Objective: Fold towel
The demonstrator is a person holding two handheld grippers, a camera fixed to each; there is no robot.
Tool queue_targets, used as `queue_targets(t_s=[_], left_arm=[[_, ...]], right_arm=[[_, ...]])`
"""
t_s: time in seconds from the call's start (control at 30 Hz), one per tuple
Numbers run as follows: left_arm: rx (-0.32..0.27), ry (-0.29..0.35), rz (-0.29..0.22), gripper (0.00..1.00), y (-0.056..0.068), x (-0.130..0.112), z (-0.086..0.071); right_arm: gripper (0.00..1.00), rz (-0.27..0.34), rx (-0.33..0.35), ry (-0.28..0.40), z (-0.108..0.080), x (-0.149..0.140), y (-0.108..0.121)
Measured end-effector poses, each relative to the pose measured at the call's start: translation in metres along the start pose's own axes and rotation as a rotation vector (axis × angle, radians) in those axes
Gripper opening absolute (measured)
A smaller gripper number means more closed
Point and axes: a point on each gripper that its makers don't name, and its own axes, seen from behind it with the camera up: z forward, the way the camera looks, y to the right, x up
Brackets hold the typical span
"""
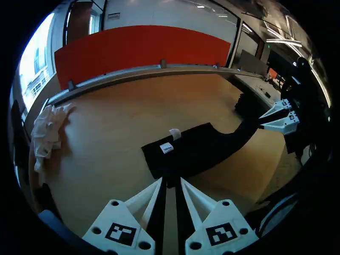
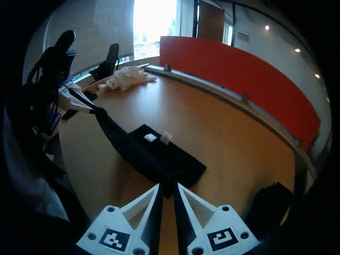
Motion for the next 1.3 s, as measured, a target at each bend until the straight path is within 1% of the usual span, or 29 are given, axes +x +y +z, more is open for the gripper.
queue_targets(t_s=[0.17, 0.37, 0.57, 0.87, 1.17, 1.3], left_arm=[[0.010, -0.008, 0.000, 0.14, -0.005, -0.001, 0.009], [0.016, -0.020, 0.005, 0.14, -0.011, -0.002, 0.028], [0.015, -0.032, -0.016, 0.14, -0.013, -0.004, 0.045], [0.022, -0.034, -0.011, 0.14, -0.018, -0.002, 0.061], [0.037, -0.050, -0.004, 0.14, -0.029, -0.002, 0.088], [0.039, -0.059, -0.010, 0.14, -0.032, -0.005, 0.098]], right_arm=[[0.16, 0.000, 0.007, -0.010, 0.007, -0.001, 0.003], [0.16, 0.021, 0.015, -0.033, 0.025, -0.009, 0.012], [0.16, 0.039, 0.014, -0.063, 0.041, -0.020, 0.020], [0.16, 0.029, 0.011, -0.083, 0.053, -0.022, 0.033], [0.16, 0.046, 0.013, -0.117, 0.076, -0.030, 0.050], [0.16, 0.063, 0.017, -0.132, 0.085, -0.035, 0.055]])
